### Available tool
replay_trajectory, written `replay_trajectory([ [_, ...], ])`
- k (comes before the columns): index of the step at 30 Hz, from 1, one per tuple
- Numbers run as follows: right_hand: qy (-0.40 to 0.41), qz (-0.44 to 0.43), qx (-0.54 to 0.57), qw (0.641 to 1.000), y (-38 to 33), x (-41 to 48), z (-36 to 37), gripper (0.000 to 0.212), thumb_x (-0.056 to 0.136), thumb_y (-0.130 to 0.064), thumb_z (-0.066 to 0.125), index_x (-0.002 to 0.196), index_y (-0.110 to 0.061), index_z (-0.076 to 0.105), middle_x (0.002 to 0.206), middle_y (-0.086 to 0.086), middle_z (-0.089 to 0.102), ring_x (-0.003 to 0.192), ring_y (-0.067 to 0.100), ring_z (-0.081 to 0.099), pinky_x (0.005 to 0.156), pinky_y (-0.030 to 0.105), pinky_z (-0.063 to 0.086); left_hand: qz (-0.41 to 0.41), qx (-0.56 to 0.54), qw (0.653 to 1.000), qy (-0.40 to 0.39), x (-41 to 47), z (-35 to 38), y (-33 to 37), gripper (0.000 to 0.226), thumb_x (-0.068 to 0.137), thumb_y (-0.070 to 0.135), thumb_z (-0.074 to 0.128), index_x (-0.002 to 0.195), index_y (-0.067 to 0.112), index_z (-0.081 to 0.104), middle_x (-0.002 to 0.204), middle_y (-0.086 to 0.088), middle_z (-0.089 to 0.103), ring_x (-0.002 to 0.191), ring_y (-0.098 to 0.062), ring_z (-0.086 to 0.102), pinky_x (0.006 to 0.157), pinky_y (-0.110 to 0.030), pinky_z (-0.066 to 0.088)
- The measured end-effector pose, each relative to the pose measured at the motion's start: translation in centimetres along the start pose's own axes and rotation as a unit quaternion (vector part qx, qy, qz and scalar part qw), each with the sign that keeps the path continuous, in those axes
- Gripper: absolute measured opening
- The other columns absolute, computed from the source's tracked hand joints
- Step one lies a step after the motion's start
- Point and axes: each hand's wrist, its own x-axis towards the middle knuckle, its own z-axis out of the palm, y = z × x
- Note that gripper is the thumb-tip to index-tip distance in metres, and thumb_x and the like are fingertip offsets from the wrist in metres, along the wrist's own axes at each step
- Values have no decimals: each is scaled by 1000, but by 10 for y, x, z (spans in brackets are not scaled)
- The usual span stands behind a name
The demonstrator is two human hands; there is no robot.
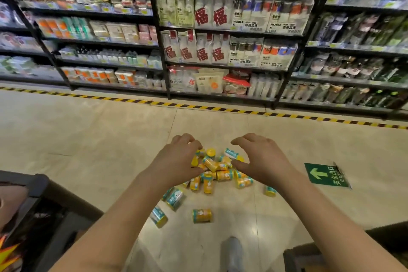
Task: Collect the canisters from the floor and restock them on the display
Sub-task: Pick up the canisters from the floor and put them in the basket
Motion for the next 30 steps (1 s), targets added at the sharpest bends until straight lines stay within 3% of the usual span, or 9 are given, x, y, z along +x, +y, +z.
replay_trajectory([
  [7,2,-22,30,999,82,92,31,53,88,-52,67,135,-30,59,136,-3,56,125,23,53,105,40,39,-39,-33,998,-46,103,44,4,60,86,48,69,139,28,49,140,4,42,131,-19,38,96,-37,46],
  [14,-79,-60,38,994,126,181,81,54,90,-47,65,140,-29,54,140,-2,53,127,23,50,105,36,35,-97,-62,988,-99,178,99,-20,63,87,52,63,142,27,48,140,0,44,131,-22,40,98,-39,47],
  [18,-117,-58,55,990,140,216,158,56,85,-45,67,136,-24,59,130,3,59,119,29,56,101,39,41,-123,-95,980,-121,207,165,-51,57,87,44,70,138,25,52,139,2,44,132,-20,40,99,-34,44],
  [22,-123,-38,103,986,152,240,260,59,75,-52,51,120,-19,69,110,7,66,101,35,65,82,43,53,-151,-123,972,-131,230,251,-84,50,89,45,68,134,26,55,135,3,47,130,-19,44,95,-33,45],
  [24,-131,-31,109,985,157,251,310,61,76,-54,46,123,-20,68,113,5,65,105,33,63,86,44,51,-165,-132,965,-155,238,301,-101,52,91,47,64,136,24,53,142,0,45,132,-22,44,99,-34,45],
  [30,-167,-47,84,981,167,279,457,51,78,-40,68,121,-13,67,112,13,65,103,39,61,85,48,51,-186,-120,945,-241,256,453,-145,52,95,47,60,138,23,48,137,-2,45,130,-24,44,102,-43,46],
])
